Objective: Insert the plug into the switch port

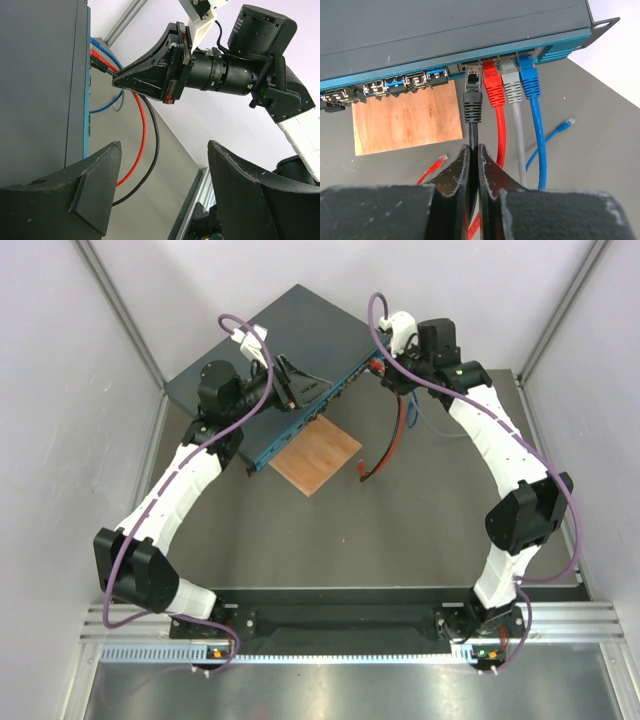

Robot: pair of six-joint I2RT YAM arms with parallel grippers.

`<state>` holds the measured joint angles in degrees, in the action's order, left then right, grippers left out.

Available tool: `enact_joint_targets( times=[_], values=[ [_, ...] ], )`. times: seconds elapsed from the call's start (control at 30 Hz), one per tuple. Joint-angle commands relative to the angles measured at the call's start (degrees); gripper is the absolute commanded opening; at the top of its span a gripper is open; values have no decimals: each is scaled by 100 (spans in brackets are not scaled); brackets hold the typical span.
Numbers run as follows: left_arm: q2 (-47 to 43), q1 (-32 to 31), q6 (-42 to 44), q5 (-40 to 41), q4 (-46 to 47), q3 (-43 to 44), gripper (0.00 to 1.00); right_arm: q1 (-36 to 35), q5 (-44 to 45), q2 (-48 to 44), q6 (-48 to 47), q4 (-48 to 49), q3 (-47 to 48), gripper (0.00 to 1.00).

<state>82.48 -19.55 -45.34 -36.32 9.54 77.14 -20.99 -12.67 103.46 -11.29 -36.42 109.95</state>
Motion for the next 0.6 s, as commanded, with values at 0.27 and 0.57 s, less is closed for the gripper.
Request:
enact_joint_targets(
  times=[0.27,0.57],
  values=[
    [-118,-14,-18,2,347,-6,74,-36,45,-63,92,320,44,0],
    [-127,-14,-1,-7,356,-15,75,-45,-60,-151,118,434,-228,0]
  ],
)
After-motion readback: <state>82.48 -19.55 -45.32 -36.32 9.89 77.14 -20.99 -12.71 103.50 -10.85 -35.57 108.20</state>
